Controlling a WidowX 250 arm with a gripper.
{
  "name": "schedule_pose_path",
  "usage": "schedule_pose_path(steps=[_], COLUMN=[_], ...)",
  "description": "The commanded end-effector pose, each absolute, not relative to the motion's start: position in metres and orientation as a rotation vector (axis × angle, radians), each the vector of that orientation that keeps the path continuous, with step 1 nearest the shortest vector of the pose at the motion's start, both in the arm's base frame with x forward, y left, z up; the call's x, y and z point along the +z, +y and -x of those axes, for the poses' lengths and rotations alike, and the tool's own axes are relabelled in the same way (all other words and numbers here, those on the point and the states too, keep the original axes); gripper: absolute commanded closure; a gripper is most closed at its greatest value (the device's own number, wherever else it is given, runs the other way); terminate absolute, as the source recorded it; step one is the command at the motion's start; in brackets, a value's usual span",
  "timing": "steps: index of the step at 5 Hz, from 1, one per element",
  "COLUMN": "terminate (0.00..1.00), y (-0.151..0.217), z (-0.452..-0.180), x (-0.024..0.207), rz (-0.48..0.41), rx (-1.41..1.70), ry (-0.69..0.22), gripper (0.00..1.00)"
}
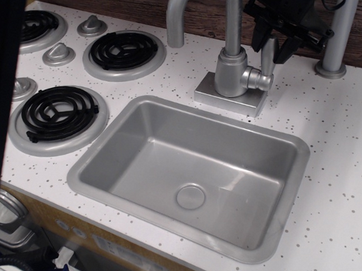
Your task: Lever vertical to front
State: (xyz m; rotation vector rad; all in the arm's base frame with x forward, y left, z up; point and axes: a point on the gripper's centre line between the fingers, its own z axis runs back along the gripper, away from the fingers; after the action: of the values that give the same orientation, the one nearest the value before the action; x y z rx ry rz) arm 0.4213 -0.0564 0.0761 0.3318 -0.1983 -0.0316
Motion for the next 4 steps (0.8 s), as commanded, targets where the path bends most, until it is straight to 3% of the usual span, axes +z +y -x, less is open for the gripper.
schedule_pose_path(steps=[1, 4], terminate=[0.00, 0.00], y=[-0.063, -0.057], z=[-0.404, -0.399], x=[0.094, 0.065], rz=[-0.326, -0.180], rx=[0.010, 0.044], ry=[-0.216, -0.103], gripper=[1.00, 1.00])
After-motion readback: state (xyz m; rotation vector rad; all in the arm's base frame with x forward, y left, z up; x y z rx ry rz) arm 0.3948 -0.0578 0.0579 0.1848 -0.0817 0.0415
